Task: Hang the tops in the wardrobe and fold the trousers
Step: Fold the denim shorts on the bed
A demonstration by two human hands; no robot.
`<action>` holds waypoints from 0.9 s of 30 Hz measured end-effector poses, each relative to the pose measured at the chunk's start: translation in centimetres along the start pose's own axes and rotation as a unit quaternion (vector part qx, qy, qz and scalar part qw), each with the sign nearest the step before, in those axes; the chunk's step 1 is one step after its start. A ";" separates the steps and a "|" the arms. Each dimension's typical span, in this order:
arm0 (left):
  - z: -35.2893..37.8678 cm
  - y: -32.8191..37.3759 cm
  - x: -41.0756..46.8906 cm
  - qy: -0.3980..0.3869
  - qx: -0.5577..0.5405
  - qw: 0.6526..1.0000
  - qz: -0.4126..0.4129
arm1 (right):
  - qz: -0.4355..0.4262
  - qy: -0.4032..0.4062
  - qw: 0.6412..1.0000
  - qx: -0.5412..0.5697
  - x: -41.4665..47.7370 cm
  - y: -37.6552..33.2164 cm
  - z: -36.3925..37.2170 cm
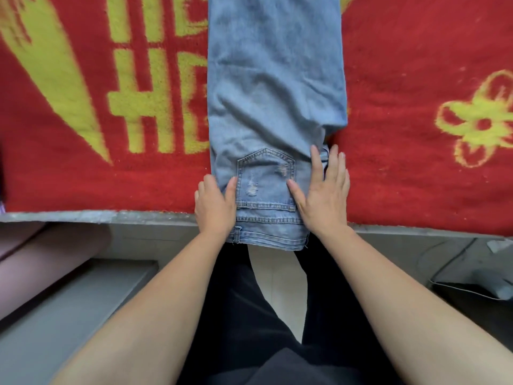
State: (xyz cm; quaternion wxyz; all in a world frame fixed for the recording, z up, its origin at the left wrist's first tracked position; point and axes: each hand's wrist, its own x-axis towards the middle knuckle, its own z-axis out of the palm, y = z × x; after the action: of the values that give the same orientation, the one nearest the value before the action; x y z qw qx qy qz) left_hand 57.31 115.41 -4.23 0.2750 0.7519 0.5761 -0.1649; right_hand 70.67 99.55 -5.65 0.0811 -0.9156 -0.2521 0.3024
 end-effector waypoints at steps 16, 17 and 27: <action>1.0 -6.6 -4.3 -0.140 -0.184 0.971 -0.063 | 0.269 -0.116 0.903 0.316 -8.8 1.5 5.0; 1.0 -7.0 -4.8 -0.133 -0.202 0.969 -0.057 | 0.266 -0.098 0.902 0.324 -9.4 1.2 5.3; 1.0 -13.5 -11.7 -0.193 -0.316 0.925 -0.086 | 0.252 -0.088 0.879 0.395 -18.6 1.0 7.1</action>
State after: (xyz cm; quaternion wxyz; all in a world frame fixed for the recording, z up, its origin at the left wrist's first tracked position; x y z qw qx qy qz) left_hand 41.20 108.19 -1.40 0.5892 0.5268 0.5967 -0.1393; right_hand 53.98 89.18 -2.10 0.3353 -0.8097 0.1212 0.4661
